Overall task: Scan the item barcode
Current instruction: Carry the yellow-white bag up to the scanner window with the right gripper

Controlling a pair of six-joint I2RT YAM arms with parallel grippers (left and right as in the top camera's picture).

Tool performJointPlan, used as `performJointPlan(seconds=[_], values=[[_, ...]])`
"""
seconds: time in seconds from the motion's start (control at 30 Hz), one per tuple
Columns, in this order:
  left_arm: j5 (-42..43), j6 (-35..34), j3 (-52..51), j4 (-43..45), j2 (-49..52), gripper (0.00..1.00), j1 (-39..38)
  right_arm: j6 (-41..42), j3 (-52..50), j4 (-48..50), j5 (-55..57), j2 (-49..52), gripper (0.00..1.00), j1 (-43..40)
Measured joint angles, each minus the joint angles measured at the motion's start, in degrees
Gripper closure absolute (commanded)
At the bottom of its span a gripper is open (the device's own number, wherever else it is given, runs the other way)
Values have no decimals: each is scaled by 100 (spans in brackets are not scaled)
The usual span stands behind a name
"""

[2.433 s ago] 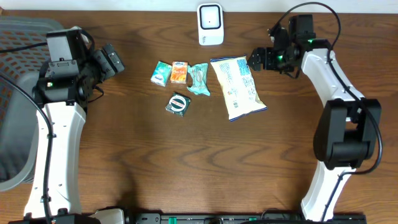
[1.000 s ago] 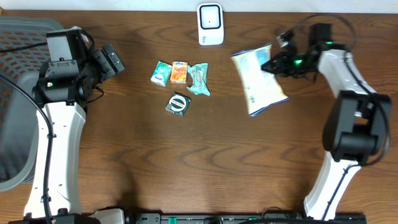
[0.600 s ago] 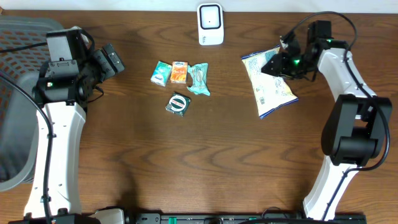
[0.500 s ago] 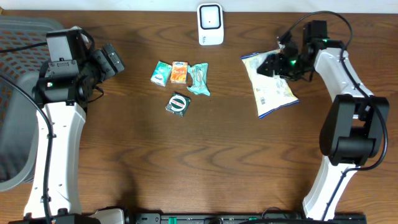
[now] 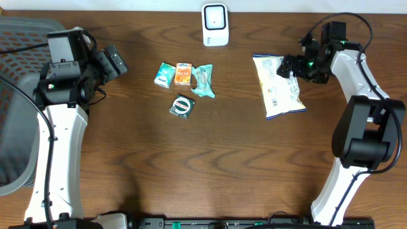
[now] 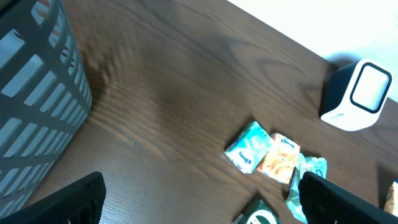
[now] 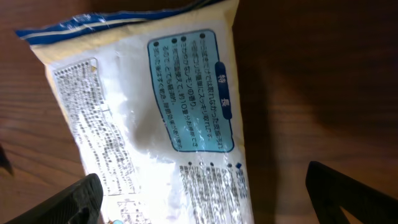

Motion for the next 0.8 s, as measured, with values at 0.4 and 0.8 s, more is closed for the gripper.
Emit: performJointPlan(seconds=[0.4, 0.8], values=[[0, 0, 0, 0, 0, 2, 0, -404, 116, 114, -1969, 876, 99, 0], [0, 0, 0, 0, 0, 2, 0, -11, 39, 981, -3762, 885, 99, -2]])
